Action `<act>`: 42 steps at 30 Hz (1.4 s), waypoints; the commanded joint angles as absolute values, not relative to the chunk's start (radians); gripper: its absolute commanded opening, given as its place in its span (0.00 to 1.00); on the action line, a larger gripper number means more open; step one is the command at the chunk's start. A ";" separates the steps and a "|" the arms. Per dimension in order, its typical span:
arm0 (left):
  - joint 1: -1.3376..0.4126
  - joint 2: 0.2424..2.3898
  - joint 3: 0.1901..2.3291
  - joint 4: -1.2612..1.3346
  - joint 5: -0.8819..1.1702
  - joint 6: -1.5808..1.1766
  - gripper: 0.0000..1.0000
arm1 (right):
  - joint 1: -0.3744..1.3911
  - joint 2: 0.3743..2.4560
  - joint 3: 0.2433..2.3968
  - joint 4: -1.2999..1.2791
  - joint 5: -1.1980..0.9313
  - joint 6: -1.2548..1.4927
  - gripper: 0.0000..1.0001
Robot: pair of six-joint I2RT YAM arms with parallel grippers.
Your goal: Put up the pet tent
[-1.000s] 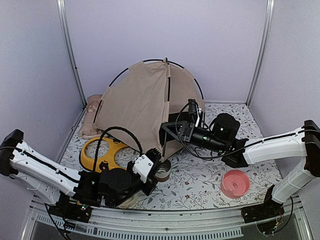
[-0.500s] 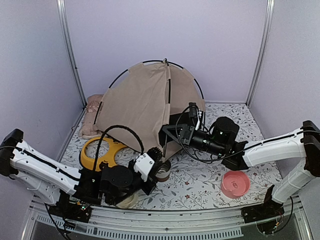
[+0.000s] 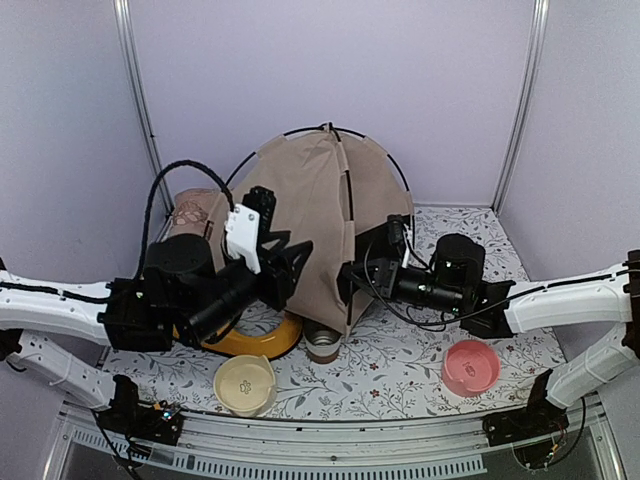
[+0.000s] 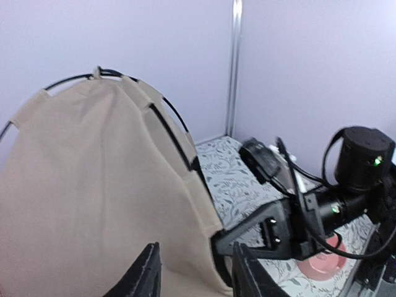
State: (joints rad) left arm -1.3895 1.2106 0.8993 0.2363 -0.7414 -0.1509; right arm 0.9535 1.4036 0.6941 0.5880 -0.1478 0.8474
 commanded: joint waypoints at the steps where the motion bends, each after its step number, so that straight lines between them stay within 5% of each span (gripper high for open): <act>1: -1.218 1.134 1.042 -0.004 -0.706 -0.173 0.46 | 0.874 1.328 0.693 0.429 -0.204 0.832 0.00; 12: -0.642 1.279 1.397 -0.353 -0.157 -0.124 0.59 | 0.732 1.289 0.818 0.110 -0.360 0.596 0.00; 22: -0.522 1.625 1.705 -0.491 0.103 0.022 0.65 | 0.690 1.315 0.896 -0.141 -0.268 0.384 0.00; 25: -0.522 1.692 1.762 -0.492 0.103 0.036 0.66 | 0.663 1.301 0.887 -0.190 -0.227 0.370 0.10; 31: -0.553 1.778 1.828 -0.486 0.154 0.035 0.59 | 0.640 1.264 0.907 -0.283 -0.134 0.359 0.49; 36: -0.632 1.830 1.849 -0.497 0.131 0.077 0.50 | 0.637 1.248 0.977 -0.364 -0.074 0.362 0.70; 42: -0.650 1.843 1.848 -0.465 0.098 0.063 0.33 | 0.637 1.223 1.037 -0.424 -0.085 0.358 0.81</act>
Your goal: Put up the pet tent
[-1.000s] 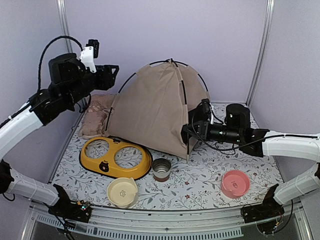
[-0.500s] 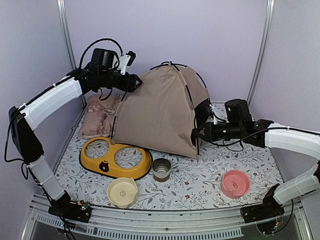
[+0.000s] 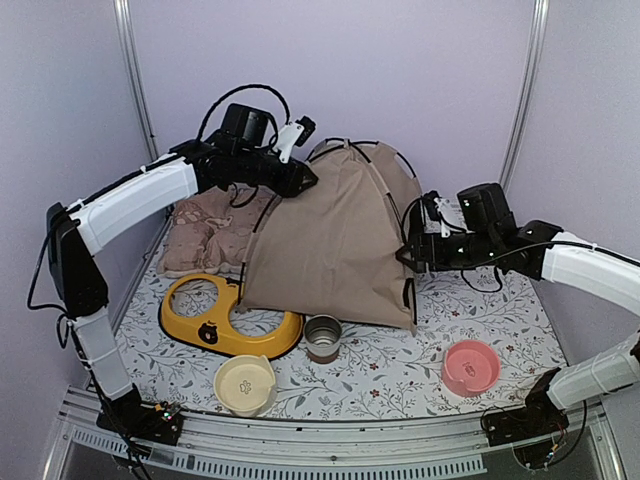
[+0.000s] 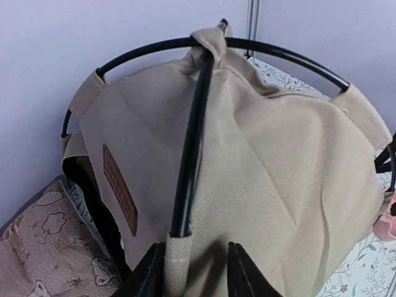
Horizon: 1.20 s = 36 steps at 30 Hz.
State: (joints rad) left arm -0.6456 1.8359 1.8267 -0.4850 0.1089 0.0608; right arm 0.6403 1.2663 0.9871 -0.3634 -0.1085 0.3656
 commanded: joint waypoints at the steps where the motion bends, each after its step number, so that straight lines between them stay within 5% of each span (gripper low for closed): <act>1: -0.651 1.847 1.850 -0.456 0.100 0.060 0.24 | 0.637 1.219 1.044 -0.431 -0.080 0.354 0.81; 5: -0.667 1.860 1.869 -0.409 0.082 0.052 0.00 | 0.637 1.222 1.061 -0.434 -0.044 0.352 0.82; 14: -0.737 1.912 2.038 -0.245 -0.031 0.050 0.00 | 0.626 1.320 1.219 -0.442 0.126 0.343 0.83; 24: -0.838 2.034 2.280 -0.124 -0.257 0.051 0.00 | 0.617 1.332 1.458 -0.489 0.305 0.289 1.00; 36: -0.993 2.162 2.414 -0.070 -0.475 -0.058 0.00 | 0.617 1.186 1.480 -0.522 0.483 0.286 0.99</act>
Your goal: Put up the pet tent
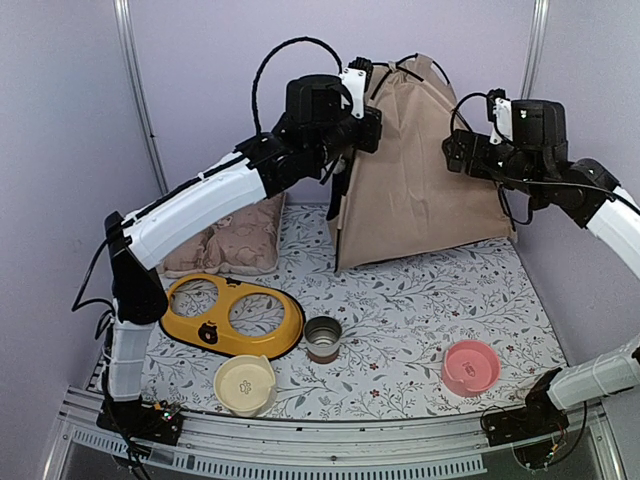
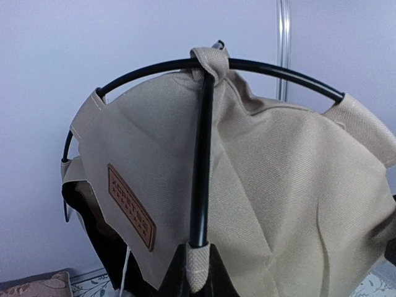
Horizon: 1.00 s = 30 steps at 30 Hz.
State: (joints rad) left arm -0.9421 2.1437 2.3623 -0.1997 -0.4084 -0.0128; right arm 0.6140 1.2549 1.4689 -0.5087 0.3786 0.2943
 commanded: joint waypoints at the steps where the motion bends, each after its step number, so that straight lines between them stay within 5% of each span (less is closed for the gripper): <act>1: -1.001 2.164 2.411 -0.073 -0.484 -0.070 0.00 | 0.617 1.174 1.482 -0.524 0.494 0.278 0.99; 16: -1.084 2.064 2.194 -0.035 -0.548 -0.097 0.00 | 0.570 1.087 1.541 -0.570 0.554 0.172 0.99; 30: -1.096 2.126 2.242 -0.135 -0.684 -0.335 0.00 | 0.625 1.133 1.398 -0.574 0.163 0.277 0.99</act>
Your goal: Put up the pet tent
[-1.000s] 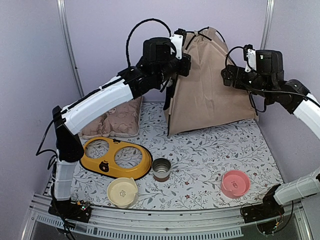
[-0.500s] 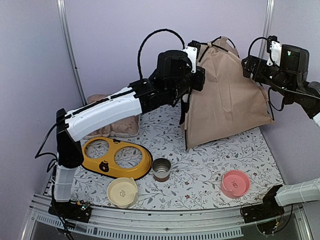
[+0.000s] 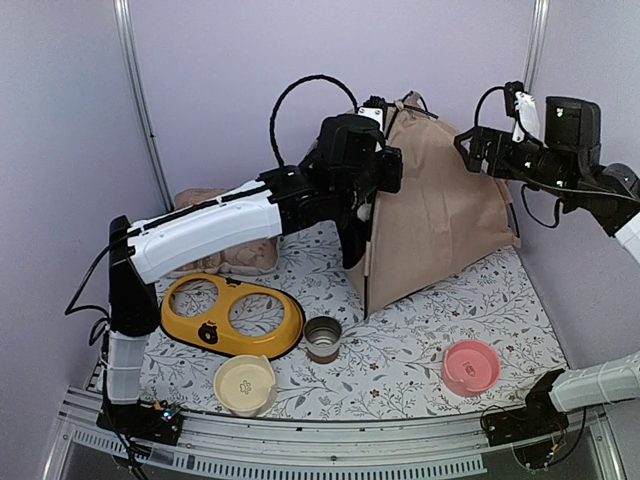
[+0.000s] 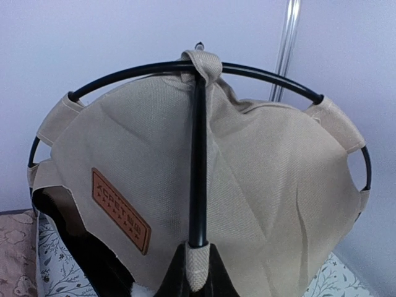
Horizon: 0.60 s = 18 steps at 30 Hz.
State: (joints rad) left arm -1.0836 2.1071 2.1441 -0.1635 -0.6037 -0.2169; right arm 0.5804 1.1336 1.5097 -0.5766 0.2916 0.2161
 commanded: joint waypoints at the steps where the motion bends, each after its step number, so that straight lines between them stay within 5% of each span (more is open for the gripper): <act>1: -1.096 2.136 2.254 -0.138 -0.688 -0.349 0.00 | 0.642 1.130 1.363 -0.557 0.160 0.293 0.99; 4: -1.094 2.166 2.270 -0.117 -0.658 -0.372 0.00 | 0.699 1.124 1.272 -0.497 0.158 0.333 0.99; 11: -1.075 2.207 2.294 -0.083 -0.516 -0.367 0.48 | 0.738 1.101 1.077 -0.337 0.207 0.425 0.99; 18: -1.022 2.159 2.264 -0.104 -0.370 -0.347 0.70 | 0.740 1.170 1.064 -0.307 0.236 0.471 1.00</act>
State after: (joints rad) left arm -1.0618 2.1998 2.2677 -0.1169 -0.4751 -0.3592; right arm 0.7376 1.1408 1.0531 -0.3813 0.2024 0.4206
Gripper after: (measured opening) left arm 0.662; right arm 0.995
